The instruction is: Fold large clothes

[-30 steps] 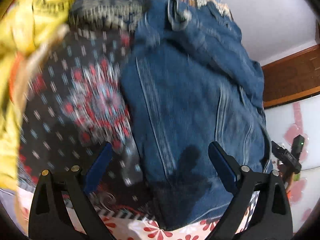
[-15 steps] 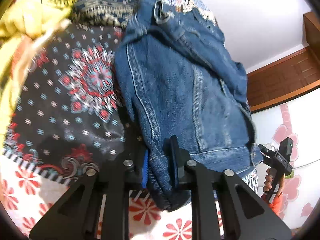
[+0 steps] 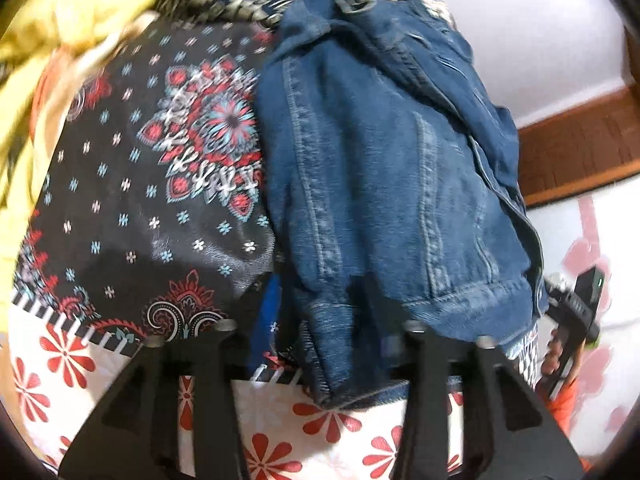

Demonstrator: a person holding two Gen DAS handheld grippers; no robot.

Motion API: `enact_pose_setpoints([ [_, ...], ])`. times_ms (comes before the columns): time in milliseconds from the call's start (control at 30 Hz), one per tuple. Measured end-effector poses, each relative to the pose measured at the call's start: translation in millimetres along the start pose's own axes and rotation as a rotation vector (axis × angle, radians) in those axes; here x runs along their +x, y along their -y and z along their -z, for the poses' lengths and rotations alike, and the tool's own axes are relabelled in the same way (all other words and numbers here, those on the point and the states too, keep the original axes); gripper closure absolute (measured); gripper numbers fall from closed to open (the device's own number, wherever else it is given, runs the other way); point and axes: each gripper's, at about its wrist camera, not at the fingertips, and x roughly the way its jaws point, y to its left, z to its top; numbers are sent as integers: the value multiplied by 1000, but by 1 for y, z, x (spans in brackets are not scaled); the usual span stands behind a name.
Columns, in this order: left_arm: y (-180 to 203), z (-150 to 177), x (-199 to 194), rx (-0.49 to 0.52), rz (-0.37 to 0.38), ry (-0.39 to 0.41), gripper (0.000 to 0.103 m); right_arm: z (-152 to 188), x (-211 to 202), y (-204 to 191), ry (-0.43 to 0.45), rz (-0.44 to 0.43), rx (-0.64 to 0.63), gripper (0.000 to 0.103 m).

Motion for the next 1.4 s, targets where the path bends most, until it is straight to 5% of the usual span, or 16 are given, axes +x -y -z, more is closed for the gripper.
enact_pose_setpoints([
  [100,-6,-1,2,-48,62,-1,45,1,4,-2,-36,-52,9,65],
  [200,-2,1,2,-28,80,-9,46,0,6,-8,-45,-25,-15,74],
  [300,19,0,4,19,40,5,77,-4,3,-11,-44,-47,-5,85],
  [467,37,-16,-10,39,3,64,86,-10,-15,-31,29,-45,-91,87],
  [667,78,-49,-69,135,58,218,87,-43,-47,-51,157,-93,-132,88],
  [933,110,-140,-122,188,119,402,87,-124,-74,-90,346,-130,-145,88],
  [1100,107,-208,-94,131,80,411,87,-181,-52,-96,385,-111,-109,88],
  [1400,74,-282,7,90,-62,294,87,-245,38,-82,274,-7,-67,88],
])
